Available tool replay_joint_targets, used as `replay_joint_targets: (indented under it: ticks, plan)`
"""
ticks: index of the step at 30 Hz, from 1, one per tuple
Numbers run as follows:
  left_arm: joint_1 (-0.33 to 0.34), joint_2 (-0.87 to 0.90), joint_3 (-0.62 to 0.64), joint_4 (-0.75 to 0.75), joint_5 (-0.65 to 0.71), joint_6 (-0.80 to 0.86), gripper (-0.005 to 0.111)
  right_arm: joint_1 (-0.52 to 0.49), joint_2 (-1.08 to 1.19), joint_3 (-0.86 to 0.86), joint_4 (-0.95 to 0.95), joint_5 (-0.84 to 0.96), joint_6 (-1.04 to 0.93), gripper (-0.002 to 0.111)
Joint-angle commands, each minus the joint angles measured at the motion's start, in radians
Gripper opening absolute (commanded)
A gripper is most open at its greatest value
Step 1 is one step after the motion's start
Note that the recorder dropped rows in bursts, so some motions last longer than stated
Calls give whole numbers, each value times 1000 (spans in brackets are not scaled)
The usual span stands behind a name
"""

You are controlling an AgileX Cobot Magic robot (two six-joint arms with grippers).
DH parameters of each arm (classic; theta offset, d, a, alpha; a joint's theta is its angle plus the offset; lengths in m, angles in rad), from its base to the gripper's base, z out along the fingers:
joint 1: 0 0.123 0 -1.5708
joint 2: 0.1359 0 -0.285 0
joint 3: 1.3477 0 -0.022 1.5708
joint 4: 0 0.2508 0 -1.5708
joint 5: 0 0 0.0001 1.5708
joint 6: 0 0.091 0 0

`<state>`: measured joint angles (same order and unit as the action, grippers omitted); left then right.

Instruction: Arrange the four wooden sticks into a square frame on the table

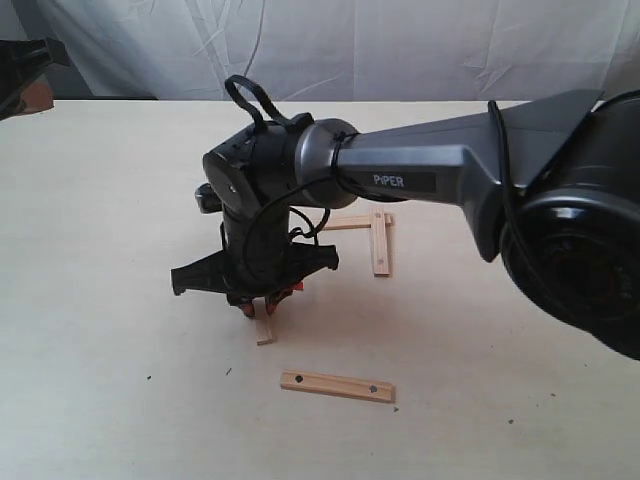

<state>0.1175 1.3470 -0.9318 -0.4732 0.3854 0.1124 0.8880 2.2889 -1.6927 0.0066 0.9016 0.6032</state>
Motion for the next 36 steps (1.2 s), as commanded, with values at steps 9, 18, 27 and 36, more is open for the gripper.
replay_joint_targets:
  ticks: [9,18,27,36]
  plan:
    - [1,-2,6,-8,-13,0,0,-163,-91,-9,2,30,-5,0]
    - [1,-2,6,-8,-18,0,0,-200,-48,-8,-53,-39,106,0]
    - [1,-2,6,-16,-22,0,0,-200,-29,-8,-133,-44,134,0]
    - [1,-2,6,-16,-22,0,0,-200,-28,-8,-163,-46,173,1]
